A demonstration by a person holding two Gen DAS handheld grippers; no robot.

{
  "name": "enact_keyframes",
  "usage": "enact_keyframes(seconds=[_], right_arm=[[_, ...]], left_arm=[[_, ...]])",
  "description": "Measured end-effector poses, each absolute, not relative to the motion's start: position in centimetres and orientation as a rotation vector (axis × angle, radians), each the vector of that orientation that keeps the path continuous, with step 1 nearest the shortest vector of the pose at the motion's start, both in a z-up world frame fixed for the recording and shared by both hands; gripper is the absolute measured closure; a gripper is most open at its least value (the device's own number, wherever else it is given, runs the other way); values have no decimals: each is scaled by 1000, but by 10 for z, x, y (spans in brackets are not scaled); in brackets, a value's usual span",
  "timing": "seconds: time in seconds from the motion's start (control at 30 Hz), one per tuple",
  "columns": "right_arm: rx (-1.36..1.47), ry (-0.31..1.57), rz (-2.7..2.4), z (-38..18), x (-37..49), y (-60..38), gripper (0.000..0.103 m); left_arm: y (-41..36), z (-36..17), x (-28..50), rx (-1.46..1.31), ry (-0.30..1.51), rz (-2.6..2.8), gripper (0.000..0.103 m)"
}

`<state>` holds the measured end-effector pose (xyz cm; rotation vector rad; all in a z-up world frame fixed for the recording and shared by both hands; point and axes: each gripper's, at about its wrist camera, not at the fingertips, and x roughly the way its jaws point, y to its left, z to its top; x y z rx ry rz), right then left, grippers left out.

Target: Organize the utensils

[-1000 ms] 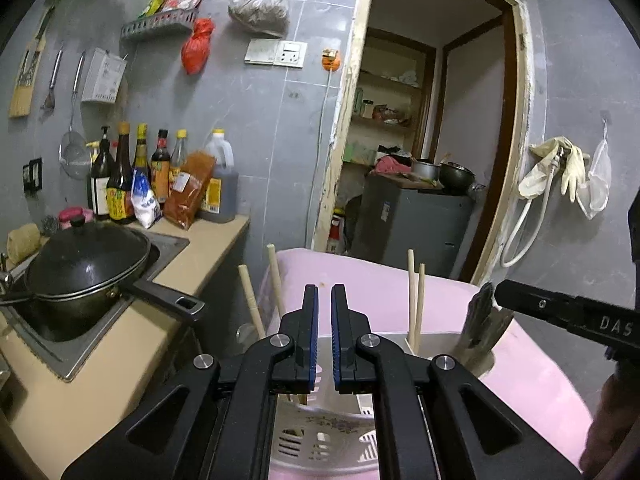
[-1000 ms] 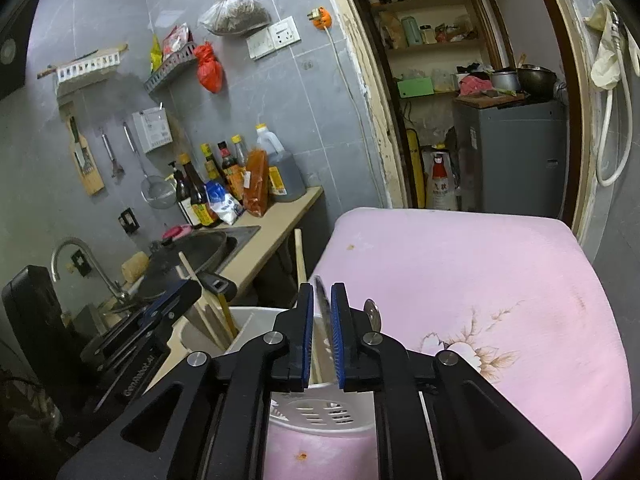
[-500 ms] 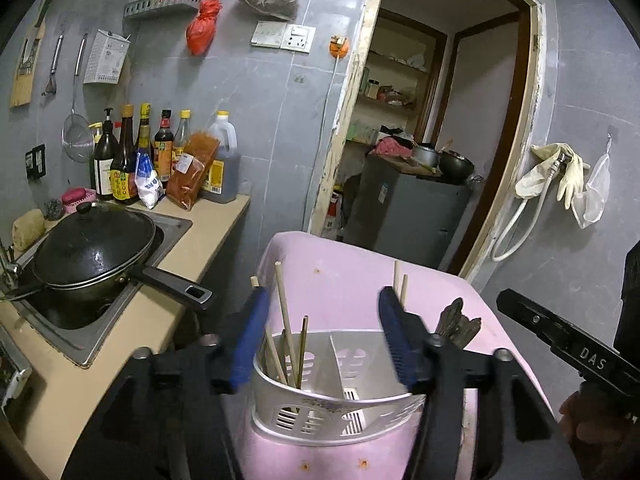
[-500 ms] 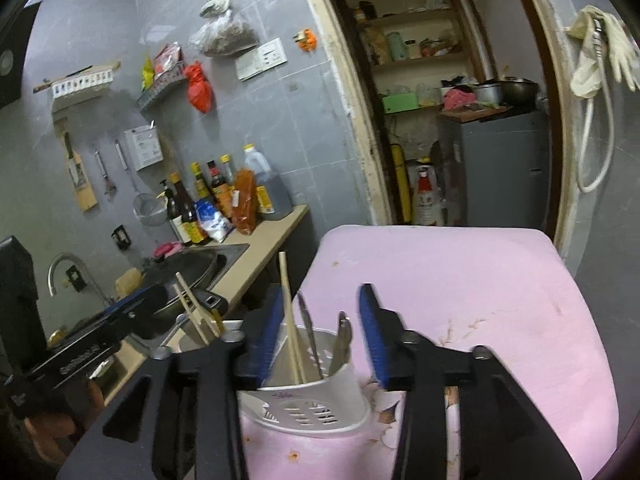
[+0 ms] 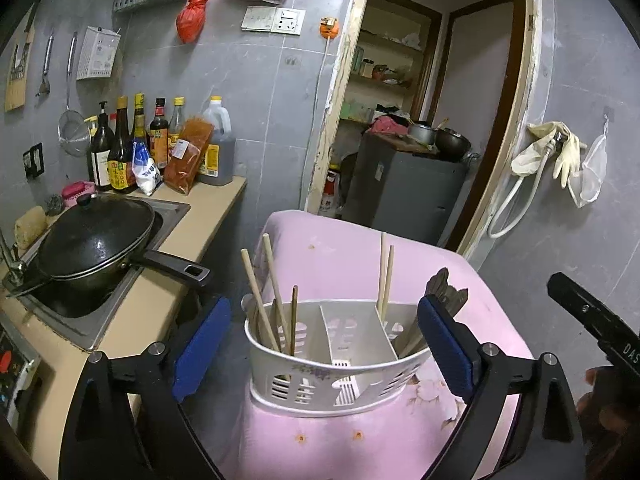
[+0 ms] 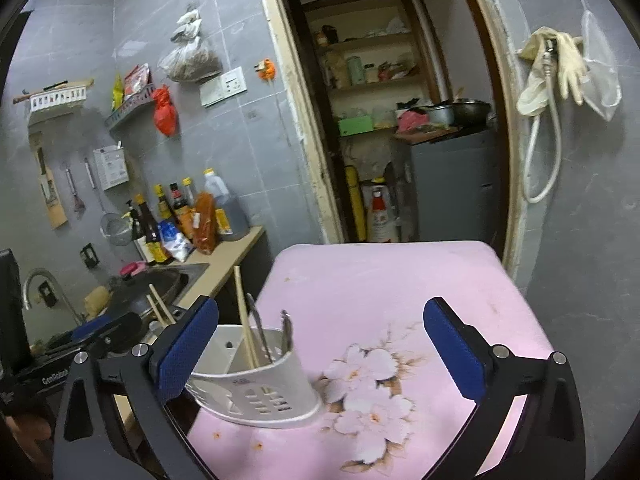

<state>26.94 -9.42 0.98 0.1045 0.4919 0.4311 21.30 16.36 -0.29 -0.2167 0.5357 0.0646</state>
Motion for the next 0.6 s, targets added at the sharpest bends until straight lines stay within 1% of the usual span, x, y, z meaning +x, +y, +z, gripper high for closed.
enact_keyframes(seconds=[0.6], right_arm=[[45, 484, 289, 2, 217, -135, 0]], left_arm=[[134, -10, 171, -102, 492, 46, 11]])
